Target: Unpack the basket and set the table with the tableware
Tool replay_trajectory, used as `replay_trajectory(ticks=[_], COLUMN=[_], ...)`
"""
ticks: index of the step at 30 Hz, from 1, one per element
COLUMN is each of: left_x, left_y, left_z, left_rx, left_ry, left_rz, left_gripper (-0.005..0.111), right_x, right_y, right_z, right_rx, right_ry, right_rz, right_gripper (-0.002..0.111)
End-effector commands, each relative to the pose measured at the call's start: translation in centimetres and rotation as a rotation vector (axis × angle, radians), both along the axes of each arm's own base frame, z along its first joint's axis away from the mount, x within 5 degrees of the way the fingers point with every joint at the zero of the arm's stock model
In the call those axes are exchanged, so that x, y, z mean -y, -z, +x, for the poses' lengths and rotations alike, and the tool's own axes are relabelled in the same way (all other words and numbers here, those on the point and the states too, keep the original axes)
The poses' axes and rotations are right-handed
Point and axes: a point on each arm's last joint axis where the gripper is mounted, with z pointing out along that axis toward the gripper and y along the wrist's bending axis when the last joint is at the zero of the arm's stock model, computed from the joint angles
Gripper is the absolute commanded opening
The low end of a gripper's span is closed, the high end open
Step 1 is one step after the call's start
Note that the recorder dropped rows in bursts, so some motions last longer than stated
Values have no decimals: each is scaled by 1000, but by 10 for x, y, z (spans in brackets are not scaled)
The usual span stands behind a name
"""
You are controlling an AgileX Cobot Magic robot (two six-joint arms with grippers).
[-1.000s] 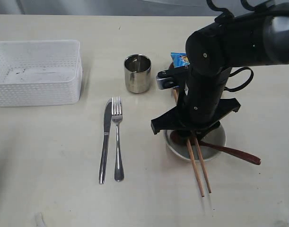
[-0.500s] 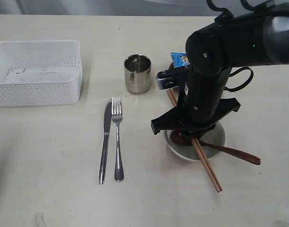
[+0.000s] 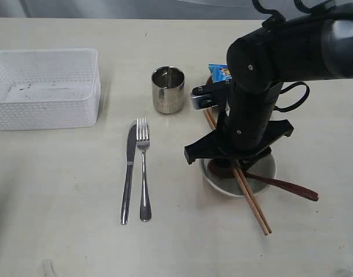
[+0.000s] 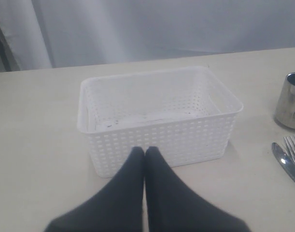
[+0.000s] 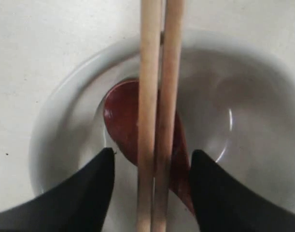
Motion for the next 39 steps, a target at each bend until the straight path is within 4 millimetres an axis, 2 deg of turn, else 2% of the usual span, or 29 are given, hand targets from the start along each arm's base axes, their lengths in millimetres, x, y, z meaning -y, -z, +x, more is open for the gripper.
replay_trajectory(ticks=[1, 9, 18, 23, 24, 26, 30, 39], left_x=[0, 0, 0, 0, 0, 0, 0, 0], left_y=[0, 0, 0, 0, 0, 0, 0, 0], left_z=[0, 0, 0, 0, 0, 0, 0, 0], left_rx=[9, 9, 9, 9, 9, 9, 9, 9], left_ry=[-1, -1, -1, -1, -1, -1, -1, -1], left_rz=[-2, -2, -2, -2, -2, -2, -2, -2], left_gripper=[0, 0, 0, 0, 0, 0, 0, 0], right_x=[1, 3, -2, -1, -1, 1, 7, 32], right_y=[0, -9, -41, -66, -70, -83, -111, -171], right_z=[-1, 1, 8, 7, 7, 4, -3, -29], right_rx=[1, 37, 62, 84, 89, 111, 179, 379], right_ry=[-10, -25, -21, -18, -17, -17, -38, -45], right_rz=[-12, -20, -5, 11, 14, 27, 79, 190], right_gripper=[51, 51, 51, 51, 49, 37, 2, 0])
